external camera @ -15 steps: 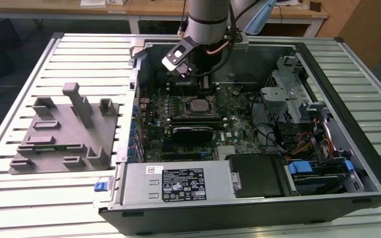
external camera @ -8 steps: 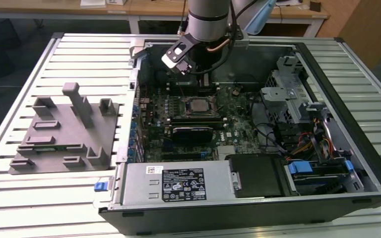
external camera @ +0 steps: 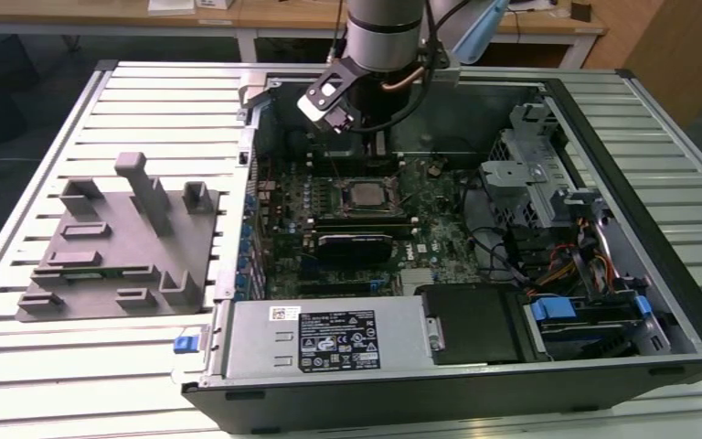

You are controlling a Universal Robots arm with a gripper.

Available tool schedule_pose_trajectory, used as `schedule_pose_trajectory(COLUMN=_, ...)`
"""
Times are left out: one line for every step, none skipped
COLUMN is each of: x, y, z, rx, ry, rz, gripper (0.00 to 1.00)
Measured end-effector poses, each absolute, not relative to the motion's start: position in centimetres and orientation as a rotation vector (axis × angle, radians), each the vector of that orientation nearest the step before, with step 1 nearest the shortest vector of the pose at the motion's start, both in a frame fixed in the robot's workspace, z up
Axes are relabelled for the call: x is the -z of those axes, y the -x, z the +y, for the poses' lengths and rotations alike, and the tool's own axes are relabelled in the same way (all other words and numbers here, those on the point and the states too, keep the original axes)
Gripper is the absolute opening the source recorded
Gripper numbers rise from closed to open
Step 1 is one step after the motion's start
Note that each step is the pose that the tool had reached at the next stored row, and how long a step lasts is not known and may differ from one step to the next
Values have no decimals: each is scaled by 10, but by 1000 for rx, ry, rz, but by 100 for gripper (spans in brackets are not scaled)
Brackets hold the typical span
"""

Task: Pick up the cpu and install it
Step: 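Place the cpu into insertion slot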

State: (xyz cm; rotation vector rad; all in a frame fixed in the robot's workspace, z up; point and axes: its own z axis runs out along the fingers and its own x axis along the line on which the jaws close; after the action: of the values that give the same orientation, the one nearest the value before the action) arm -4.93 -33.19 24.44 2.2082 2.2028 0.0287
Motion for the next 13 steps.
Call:
schedule_pose_trajectory(x=-245, y=49, z=-332, rx=-28, ry=-2208, rz=2203, gripper=11)
schedule_pose_trajectory(x=-246, y=49, z=-332, rx=-28, ry=-2208, rz=2203, gripper=11)
schedule_pose_trajectory(x=-246, y=49, z=-332, rx=-28, ry=-2209, rz=2203, gripper=11)
schedule_pose_trajectory(x=-246, y=49, z=-332, rx=-28, ry=-2209, rz=2203, gripper=11)
schedule_pose_trajectory(x=-246, y=49, z=-332, rx=-28, ry=-2209, rz=2203, gripper=11)
schedule_pose_trajectory(x=-246, y=49, z=-332, rx=-28, ry=-2209, rz=2203, gripper=11)
schedule_pose_trajectory(x=-246, y=49, z=-332, rx=-28, ry=-2209, rz=2203, gripper=11)
schedule_pose_trajectory(x=-247, y=49, z=-332, rx=-27, ry=-2209, rz=2203, gripper=11)
schedule_pose_trajectory(x=-247, y=49, z=-332, rx=-27, ry=-2209, rz=2203, gripper=11)
schedule_pose_trajectory(x=-248, y=49, z=-332, rx=-27, ry=-2209, rz=2203, gripper=11)
schedule_pose_trajectory(x=-250, y=49, z=-332, rx=-27, ry=-2209, rz=2203, gripper=11)
schedule_pose_trajectory(x=-252, y=49, z=-332, rx=-28, ry=-2209, rz=2203, gripper=11)
schedule_pose_trajectory(x=-254, y=49, z=-332, rx=-28, ry=-2209, rz=2203, gripper=11)
